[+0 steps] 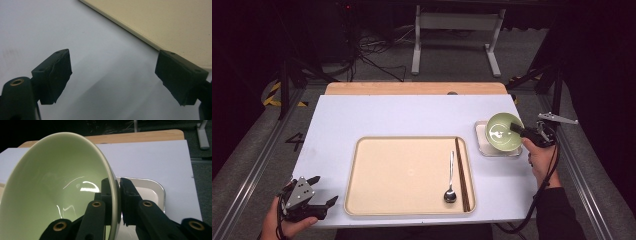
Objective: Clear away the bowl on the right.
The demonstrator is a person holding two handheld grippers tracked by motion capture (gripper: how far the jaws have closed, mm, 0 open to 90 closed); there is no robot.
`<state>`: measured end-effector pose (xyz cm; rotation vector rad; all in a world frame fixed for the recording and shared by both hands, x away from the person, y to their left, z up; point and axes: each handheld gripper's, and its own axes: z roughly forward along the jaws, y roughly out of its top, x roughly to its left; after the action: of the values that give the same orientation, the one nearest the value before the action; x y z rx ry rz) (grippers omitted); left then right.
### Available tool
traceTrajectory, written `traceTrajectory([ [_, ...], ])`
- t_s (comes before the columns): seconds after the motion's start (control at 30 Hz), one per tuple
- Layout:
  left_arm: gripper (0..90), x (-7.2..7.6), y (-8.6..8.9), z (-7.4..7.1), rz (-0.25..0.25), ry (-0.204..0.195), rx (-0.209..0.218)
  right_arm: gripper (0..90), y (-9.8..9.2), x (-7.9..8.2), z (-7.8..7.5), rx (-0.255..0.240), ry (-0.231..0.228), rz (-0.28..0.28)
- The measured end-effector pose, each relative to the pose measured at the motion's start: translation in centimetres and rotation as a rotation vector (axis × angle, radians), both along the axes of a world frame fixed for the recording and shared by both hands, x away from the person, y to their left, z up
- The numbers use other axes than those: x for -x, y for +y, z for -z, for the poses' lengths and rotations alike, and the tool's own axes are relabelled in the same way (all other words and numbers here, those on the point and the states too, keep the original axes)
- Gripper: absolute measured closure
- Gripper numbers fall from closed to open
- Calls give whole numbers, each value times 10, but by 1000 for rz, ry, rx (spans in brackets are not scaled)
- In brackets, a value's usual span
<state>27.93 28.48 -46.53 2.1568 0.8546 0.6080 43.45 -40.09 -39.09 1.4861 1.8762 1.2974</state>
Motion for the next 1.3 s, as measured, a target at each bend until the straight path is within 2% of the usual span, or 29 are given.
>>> traceTrajectory([
  [0.37,148,0,0,0,-3,-3,4,822,15,4,-9,-9,-28,-44],
  [0.73,147,0,3,-1,-14,-12,9,822,37,3,-13,3,-31,-86],
  [1.03,147,0,4,-2,-21,-22,21,822,71,-1,-17,13,-33,-146],
  [1.1,148,0,6,-2,-26,-22,15,821,86,-4,-16,17,-28,-172],
  [1.17,148,0,7,-2,-30,-21,26,822,90,-4,-16,18,-26,-177],
  [1.3,148,0,6,-2,-26,-22,30,822,112,-9,-14,22,-13,-215],
])
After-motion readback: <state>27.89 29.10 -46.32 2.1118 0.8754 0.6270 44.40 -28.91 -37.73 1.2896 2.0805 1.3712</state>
